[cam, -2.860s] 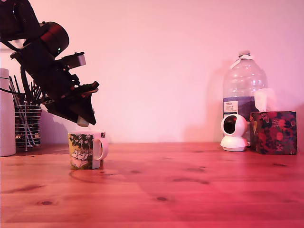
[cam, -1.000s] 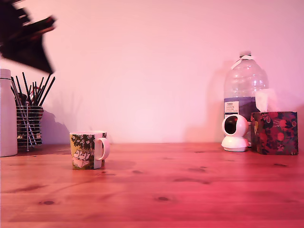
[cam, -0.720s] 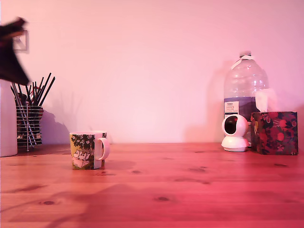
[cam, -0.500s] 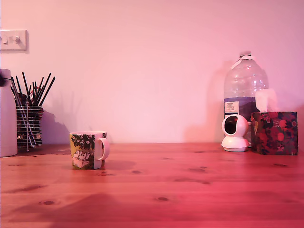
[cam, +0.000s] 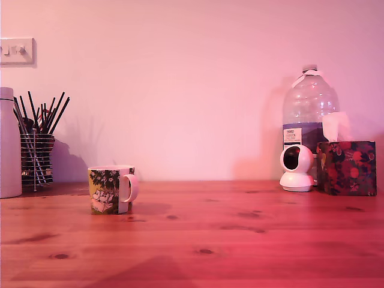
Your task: Pick up the coffee capsules from the table one by one and drop them inside the nearest coffee cup
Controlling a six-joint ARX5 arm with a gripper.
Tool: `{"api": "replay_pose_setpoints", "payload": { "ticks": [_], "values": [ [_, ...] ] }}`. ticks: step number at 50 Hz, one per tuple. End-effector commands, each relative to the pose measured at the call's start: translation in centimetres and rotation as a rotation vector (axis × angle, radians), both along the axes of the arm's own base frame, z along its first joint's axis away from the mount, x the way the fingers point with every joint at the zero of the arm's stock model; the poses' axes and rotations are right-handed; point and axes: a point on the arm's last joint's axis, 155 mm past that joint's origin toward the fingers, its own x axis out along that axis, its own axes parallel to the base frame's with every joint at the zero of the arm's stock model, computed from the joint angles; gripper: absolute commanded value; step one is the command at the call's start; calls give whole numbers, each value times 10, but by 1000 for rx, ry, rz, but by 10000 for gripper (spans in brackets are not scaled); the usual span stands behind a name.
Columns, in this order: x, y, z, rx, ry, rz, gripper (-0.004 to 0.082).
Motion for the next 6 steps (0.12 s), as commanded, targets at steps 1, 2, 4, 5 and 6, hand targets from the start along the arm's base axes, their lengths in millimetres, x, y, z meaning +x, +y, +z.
{"api": "replay_pose_setpoints", "payload": {
  "ticks": [1,2,4,5,6],
  "values": [
    [0,1,-12,0,21,5,-24],
    [0,1,-12,0,19,5,-24],
    [0,1,-11,0,17,5,-24],
    [0,1,-11,0,15,5,-24],
    [0,1,-11,0,15,5,-24]
  ]
}}
